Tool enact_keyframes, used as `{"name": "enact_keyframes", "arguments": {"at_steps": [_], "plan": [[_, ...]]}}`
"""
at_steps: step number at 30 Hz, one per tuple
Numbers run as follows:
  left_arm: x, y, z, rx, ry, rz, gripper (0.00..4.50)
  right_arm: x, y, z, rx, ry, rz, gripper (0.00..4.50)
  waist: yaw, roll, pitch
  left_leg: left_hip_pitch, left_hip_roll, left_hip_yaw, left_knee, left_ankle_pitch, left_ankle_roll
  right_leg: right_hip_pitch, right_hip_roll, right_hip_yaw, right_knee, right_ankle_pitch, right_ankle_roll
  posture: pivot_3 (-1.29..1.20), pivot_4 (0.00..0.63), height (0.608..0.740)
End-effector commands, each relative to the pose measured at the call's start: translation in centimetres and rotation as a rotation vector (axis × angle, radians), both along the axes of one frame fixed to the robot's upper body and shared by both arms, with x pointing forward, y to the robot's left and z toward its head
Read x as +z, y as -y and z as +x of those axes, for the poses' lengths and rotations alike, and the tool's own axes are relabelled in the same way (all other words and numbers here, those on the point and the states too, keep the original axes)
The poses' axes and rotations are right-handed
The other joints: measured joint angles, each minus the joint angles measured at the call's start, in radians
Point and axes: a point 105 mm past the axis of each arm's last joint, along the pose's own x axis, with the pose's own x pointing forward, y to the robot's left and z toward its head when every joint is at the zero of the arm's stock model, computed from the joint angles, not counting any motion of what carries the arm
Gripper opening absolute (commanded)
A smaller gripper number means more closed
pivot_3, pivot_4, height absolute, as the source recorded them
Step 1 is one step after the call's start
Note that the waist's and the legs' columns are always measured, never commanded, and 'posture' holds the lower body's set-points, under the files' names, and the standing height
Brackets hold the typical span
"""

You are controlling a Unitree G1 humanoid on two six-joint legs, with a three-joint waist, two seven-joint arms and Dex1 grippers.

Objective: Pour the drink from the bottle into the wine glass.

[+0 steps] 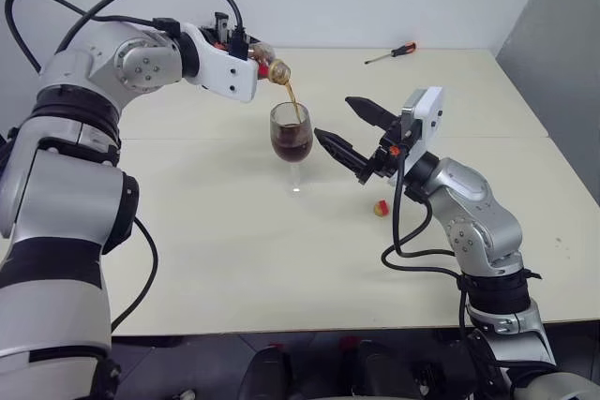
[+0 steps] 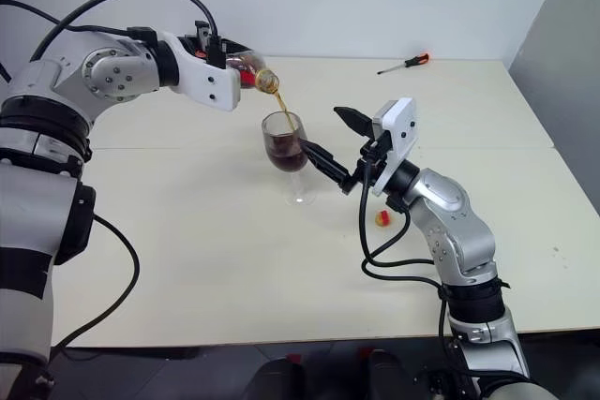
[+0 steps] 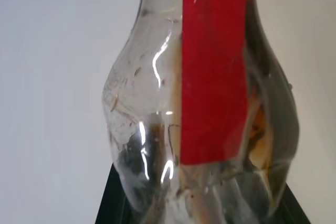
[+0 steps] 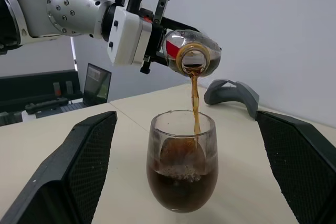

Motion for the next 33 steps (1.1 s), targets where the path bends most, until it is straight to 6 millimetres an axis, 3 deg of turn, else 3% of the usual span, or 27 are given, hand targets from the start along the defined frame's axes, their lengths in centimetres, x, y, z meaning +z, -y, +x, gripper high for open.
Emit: {"name": "enact_keyframes", "arguments": {"at_steps": [1,19,24,33], "plan": [[0.6,0.3,-0.2,-0.025,0.011,-0.071,1.05,1.3,0.5,-0.4,-0.015,0.059,0.013,4.5,0.0,0.0,0.0,0.0,0.0,0.0,0.0,0.0,0.0,0.0,0.0,0.0,0.0,0.0,0.0,0.0,0.15,0.74],[0.2,0.0,0.2,-0.001,-0.106,-0.336,1.05,1.1,0.5,-0.5,-0.013,0.06,-0.005,4.5,-0.008,0.0,0.0,0.0,0.0,0.0,0.0,0.0,0.0,-0.001,0.0,0.0,0.003,0.0,0.0,0.0,0.15,0.74],[1.2,-0.5,0.7,-0.005,-0.231,-0.677,1.05,1.0,0.2,-1.1,0.03,0.055,-0.027,4.5,-0.009,0.0,0.0,0.0,0.0,0.0,0.001,0.0,0.0,-0.001,0.0,-0.001,0.003,0.0,0.0,0.0,0.15,0.74],[1.4,-1.7,0.9,-0.03,-0.348,-1.05,1.05,0.5,0.6,-2.7,0.111,0.04,-0.095,4.5,-0.013,0.0,0.0,0.0,0.001,-0.002,0.003,0.0,-0.001,0.0,0.0,0.001,0.005,0.0,0.0,0.0,0.15,0.74]]}}
